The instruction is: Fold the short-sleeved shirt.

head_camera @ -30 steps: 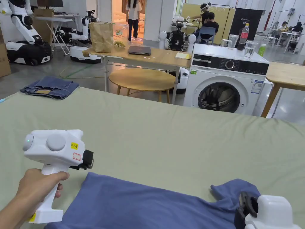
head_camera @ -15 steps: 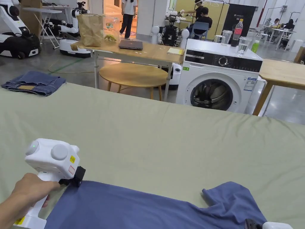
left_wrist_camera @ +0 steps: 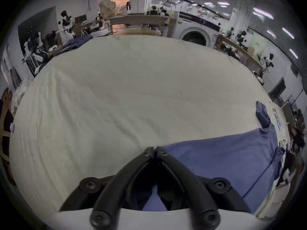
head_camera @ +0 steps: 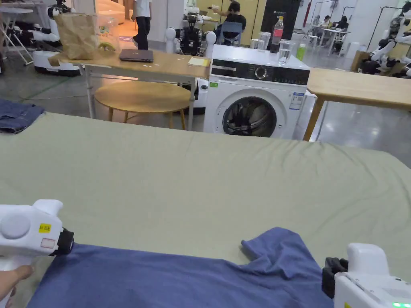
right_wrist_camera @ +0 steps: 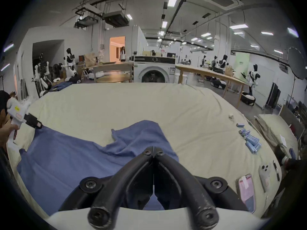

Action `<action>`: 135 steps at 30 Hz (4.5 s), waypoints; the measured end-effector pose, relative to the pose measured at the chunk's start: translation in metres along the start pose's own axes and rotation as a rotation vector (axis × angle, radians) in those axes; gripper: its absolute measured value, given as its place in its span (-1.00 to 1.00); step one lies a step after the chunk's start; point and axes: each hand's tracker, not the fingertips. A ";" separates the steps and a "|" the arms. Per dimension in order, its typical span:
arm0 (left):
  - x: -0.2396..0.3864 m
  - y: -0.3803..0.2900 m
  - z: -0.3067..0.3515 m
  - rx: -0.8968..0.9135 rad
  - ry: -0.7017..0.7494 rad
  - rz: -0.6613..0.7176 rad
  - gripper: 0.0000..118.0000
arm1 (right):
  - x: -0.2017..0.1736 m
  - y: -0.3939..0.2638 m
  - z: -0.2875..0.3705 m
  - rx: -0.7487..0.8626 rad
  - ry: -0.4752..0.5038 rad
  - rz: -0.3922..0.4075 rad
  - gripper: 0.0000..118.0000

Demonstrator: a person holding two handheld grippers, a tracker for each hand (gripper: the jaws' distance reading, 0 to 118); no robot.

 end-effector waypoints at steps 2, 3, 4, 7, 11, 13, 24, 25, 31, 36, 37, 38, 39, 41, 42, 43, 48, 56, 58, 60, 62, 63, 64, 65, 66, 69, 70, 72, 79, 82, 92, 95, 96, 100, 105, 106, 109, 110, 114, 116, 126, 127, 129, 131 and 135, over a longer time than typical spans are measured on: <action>0.002 -0.004 0.008 0.035 -0.012 0.003 -1.00 | 0.012 0.021 -0.022 -0.082 -0.002 0.004 -1.00; 0.002 -0.006 0.011 0.053 -0.011 0.011 -1.00 | 0.018 0.029 -0.033 -0.105 0.008 0.001 -1.00; 0.002 -0.006 0.015 0.056 -0.013 0.019 -1.00 | 0.023 0.035 -0.047 -0.143 0.006 0.008 -0.91; 0.001 -0.009 0.024 0.082 -0.028 0.031 -1.00 | 0.039 0.050 -0.094 -0.295 0.058 -0.014 -0.10; 0.000 -0.012 0.034 0.096 -0.033 0.046 -1.00 | 0.053 0.052 -0.146 -0.446 0.077 -0.059 -0.09; -0.002 -0.012 0.038 0.102 -0.032 0.052 -1.00 | 0.055 0.044 -0.166 -0.509 0.051 -0.045 -0.09; -0.007 -0.025 0.029 0.077 -0.029 0.072 -1.00 | 0.025 0.022 -0.178 -0.568 0.051 0.025 -0.28; -0.007 -0.026 0.028 0.075 -0.028 0.071 -1.00 | 0.021 0.021 -0.177 -0.563 0.053 0.034 -0.46; -0.006 -0.034 0.029 0.067 -0.031 0.085 -1.00 | 0.010 0.019 -0.168 -0.527 0.061 0.148 -1.00; -0.009 -0.037 0.046 0.098 -0.052 0.105 -1.00 | 0.024 0.022 -0.131 -0.382 0.088 0.088 -1.00; -0.009 -0.038 0.051 0.108 -0.050 0.102 -1.00 | 0.025 0.024 -0.120 -0.349 0.082 0.086 -1.00; -0.008 -0.039 0.057 0.119 -0.054 0.098 -1.00 | 0.026 0.026 -0.108 -0.321 0.087 0.088 -1.00; -0.007 -0.041 0.063 0.127 -0.054 0.095 -1.00 | 0.027 0.027 -0.095 -0.297 0.097 0.086 -1.00; -0.010 -0.042 0.075 0.147 -0.077 0.105 -1.00 | 0.031 0.028 -0.070 -0.253 0.120 0.082 -1.00; -0.011 -0.045 0.084 0.167 -0.091 0.117 -1.00 | 0.032 0.029 -0.056 -0.225 0.105 0.085 -1.00; -0.011 -0.048 0.093 0.186 -0.092 0.126 -1.00 | 0.033 0.029 -0.043 -0.216 0.105 0.091 -1.00; -0.013 -0.065 0.136 0.251 -0.090 0.097 -1.00 | 0.037 0.022 0.027 -0.136 0.103 0.075 -1.00; -0.019 -0.114 0.177 0.296 -0.102 0.067 -1.00 | 0.050 -0.006 0.105 -0.081 0.105 0.061 -1.00; -0.019 -0.131 0.183 0.302 -0.107 0.056 -1.00 | 0.053 -0.019 0.122 -0.078 0.098 0.062 -1.00; -0.020 -0.146 0.186 0.297 -0.112 0.059 -1.00 | 0.062 -0.031 0.128 -0.093 0.094 0.054 -1.00; -0.022 -0.164 0.185 0.287 -0.122 0.079 -1.00 | 0.065 -0.046 0.135 -0.112 0.090 0.040 -1.00; -0.023 -0.174 0.182 0.274 -0.129 0.088 -1.00 | 0.066 -0.055 0.136 -0.137 0.090 0.035 -1.00; -0.023 -0.184 0.179 0.254 -0.130 0.087 -1.00 | 0.066 -0.064 0.139 -0.150 0.091 0.035 -1.00; -0.022 -0.192 0.175 0.237 -0.118 0.083 -1.00 | 0.067 -0.073 0.140 -0.164 0.089 0.035 -1.00; -0.020 -0.201 0.170 0.208 -0.102 0.070 -1.00 | 0.067 -0.083 0.139 -0.180 0.088 0.033 -1.00; -0.018 -0.225 0.151 0.142 -0.080 0.054 -1.00 | 0.067 -0.110 0.132 -0.245 0.077 0.029 -1.00; -0.018 -0.231 0.146 0.120 -0.080 0.061 -1.00 | 0.068 -0.119 0.127 -0.265 0.078 0.027 -1.00; -0.018 -0.239 0.135 0.081 -0.073 0.066 -1.00 | 0.069 -0.132 0.118 -0.307 0.069 0.023 -1.00; -0.015 -0.245 0.128 0.055 -0.045 0.040 -1.00 | 0.068 -0.151 0.102 -0.359 0.069 0.024 -1.00; -0.014 -0.244 0.123 0.042 -0.033 0.030 -1.00 | 0.063 -0.150 0.102 -0.363 0.064 0.031 -1.00; 0.004 -0.219 0.154 0.205 -0.011 0.067 -0.07 | 0.037 -0.110 0.130 -0.209 -0.004 0.117 0.06; 0.020 -0.209 0.166 0.336 -0.020 0.039 -0.07 | 0.018 -0.097 0.136 -0.098 -0.058 0.138 0.06; 0.028 -0.205 0.168 0.374 -0.015 0.020 -0.07 | 0.010 -0.094 0.139 -0.057 -0.077 0.132 0.06; 0.060 -0.196 0.177 0.554 0.034 -0.049 -0.07 | -0.017 -0.082 0.139 0.120 -0.041 0.048 0.06; 0.097 -0.187 0.189 0.747 0.086 -0.084 -0.51 | -0.063 -0.073 0.139 0.351 -0.046 0.027 -0.41; 0.097 -0.183 0.186 0.768 0.099 -0.081 -0.67 | -0.071 -0.071 0.140 0.389 -0.033 0.021 -0.68; 0.107 -0.178 0.189 0.831 0.143 -0.089 -1.00 | -0.089 -0.066 0.137 0.448 -0.007 -0.007 -1.00; 0.111 -0.176 0.190 0.847 0.162 -0.095 -1.00 | -0.092 -0.065 0.136 0.451 0.001 -0.012 -1.00; 0.110 -0.174 0.192 0.862 0.185 -0.063 -1.00 | -0.104 -0.062 0.134 0.480 0.011 -0.014 -1.00; 0.105 -0.175 0.192 0.850 0.175 -0.034 -1.00 | -0.108 -0.061 0.134 0.486 0.010 -0.016 -1.00; 0.012 -0.172 0.177 0.429 -0.010 0.084 -1.00 | -0.106 -0.054 0.128 0.451 0.102 0.019 -1.00; -0.003 -0.171 0.172 0.355 -0.045 0.116 -1.00 | -0.105 -0.053 0.127 0.449 0.101 0.023 -1.00; -0.028 -0.174 0.163 0.280 -0.117 0.173 -1.00 | -0.106 -0.052 0.125 0.442 0.100 0.029 -1.00; -0.045 -0.177 0.156 0.200 -0.205 0.240 -0.91 | -0.104 -0.051 0.121 0.429 0.104 0.035 -1.00; -0.088 -0.183 0.133 0.089 -0.358 0.358 0.01 | -0.102 -0.053 0.114 0.394 0.112 0.048 -1.00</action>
